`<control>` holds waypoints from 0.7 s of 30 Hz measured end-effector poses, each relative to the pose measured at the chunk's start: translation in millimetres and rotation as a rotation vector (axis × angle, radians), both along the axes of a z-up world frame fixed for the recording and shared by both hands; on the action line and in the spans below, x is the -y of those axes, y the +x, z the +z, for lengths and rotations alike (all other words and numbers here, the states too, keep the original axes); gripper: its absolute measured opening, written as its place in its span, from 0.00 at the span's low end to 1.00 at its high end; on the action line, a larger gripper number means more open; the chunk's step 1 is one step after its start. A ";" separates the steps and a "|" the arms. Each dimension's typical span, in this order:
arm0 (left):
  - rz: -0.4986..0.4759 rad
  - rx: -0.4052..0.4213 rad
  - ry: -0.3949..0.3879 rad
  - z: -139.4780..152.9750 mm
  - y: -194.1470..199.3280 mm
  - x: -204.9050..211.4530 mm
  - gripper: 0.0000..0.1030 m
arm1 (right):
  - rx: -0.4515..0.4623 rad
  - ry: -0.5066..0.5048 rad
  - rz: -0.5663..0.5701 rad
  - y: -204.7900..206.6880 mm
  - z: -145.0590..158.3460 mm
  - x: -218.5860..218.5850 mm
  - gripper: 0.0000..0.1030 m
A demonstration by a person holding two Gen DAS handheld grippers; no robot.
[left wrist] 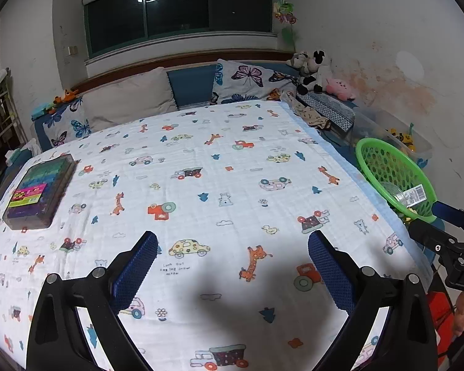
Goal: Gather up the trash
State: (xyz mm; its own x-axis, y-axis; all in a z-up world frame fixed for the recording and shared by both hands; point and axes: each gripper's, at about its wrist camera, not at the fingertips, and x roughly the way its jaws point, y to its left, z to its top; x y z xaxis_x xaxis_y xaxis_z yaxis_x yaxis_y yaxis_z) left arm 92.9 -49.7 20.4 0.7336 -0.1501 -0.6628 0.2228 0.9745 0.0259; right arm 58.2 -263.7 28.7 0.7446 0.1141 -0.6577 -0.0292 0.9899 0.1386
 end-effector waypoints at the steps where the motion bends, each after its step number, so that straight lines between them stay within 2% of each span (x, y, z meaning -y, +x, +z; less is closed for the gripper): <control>1: 0.002 -0.001 0.000 -0.3 -0.1 -0.5 0.92 | -0.001 0.000 0.002 0.3 -0.1 -0.9 0.91; 21: 0.032 0.011 0.013 -0.5 -4.6 -2.8 0.92 | 0.005 -0.015 0.007 -2.7 -2.7 -8.3 0.91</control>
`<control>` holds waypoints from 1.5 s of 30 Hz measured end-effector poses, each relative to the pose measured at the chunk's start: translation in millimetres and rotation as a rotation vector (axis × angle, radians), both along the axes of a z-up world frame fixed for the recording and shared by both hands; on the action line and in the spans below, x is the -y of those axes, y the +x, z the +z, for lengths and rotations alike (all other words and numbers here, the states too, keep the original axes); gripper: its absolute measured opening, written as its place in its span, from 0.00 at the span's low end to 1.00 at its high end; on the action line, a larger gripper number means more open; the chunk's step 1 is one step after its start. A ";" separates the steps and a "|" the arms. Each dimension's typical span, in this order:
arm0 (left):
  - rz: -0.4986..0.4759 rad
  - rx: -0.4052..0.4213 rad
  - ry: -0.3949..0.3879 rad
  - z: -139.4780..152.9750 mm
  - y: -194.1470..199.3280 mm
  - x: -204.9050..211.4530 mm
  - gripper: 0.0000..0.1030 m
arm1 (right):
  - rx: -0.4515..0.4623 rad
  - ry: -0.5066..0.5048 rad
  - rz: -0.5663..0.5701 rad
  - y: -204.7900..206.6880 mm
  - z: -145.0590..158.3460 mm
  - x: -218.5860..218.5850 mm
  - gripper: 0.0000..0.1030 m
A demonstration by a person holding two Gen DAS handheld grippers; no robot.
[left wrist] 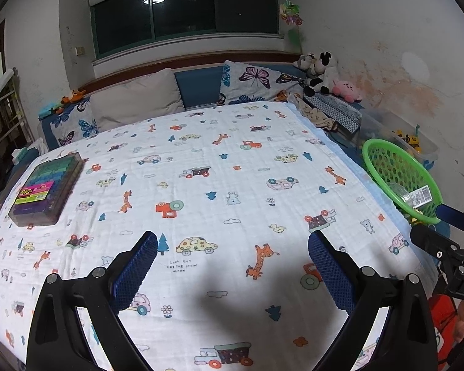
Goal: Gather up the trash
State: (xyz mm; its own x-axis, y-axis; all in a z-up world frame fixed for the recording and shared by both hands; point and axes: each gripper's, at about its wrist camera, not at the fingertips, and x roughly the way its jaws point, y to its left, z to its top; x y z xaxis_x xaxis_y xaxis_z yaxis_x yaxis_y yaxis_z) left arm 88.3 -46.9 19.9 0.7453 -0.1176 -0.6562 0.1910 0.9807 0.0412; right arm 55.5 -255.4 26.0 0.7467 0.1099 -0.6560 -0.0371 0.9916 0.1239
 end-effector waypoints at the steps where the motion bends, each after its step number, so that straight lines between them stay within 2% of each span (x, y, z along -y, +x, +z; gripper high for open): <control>1: 0.002 0.001 0.001 0.3 0.1 0.1 0.92 | -0.002 0.002 0.001 -0.4 -0.9 -0.4 0.91; 45: 0.047 -0.007 -0.006 -4.1 1.1 -5.2 0.92 | -0.017 0.017 0.011 -0.2 -7.9 -5.1 0.91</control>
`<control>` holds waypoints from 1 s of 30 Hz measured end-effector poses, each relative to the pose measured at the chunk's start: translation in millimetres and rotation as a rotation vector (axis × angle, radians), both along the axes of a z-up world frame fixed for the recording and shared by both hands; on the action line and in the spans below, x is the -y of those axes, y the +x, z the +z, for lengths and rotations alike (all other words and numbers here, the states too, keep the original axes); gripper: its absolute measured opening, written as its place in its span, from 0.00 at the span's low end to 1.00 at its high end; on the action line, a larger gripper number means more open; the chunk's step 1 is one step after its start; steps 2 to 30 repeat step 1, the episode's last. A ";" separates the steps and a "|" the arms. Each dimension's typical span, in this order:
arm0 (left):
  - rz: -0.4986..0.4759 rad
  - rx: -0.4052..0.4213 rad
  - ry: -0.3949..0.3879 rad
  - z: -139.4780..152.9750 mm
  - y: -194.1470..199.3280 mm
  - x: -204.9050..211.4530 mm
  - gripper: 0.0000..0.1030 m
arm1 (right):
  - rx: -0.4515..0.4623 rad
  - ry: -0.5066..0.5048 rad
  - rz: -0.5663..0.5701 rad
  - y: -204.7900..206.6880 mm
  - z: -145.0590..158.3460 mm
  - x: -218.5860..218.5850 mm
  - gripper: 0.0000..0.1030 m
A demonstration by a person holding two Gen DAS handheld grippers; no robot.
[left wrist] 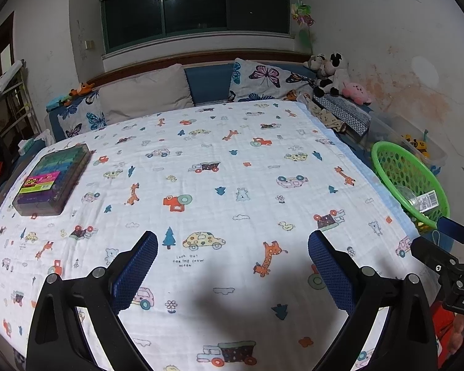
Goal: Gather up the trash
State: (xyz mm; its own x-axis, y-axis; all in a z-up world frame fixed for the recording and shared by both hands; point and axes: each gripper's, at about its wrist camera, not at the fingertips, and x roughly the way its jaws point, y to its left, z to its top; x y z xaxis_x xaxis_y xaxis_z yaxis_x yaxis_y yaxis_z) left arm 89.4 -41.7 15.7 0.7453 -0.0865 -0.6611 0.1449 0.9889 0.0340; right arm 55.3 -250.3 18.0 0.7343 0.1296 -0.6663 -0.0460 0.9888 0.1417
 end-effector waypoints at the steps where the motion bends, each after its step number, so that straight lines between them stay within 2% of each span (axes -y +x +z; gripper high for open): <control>1: 0.000 0.000 0.001 -0.1 -0.1 0.0 0.92 | -0.001 0.001 0.000 -0.1 0.0 0.1 0.91; 30: 0.000 0.000 0.001 -0.1 -0.1 0.0 0.92 | -0.001 0.001 0.000 -0.1 0.0 0.1 0.91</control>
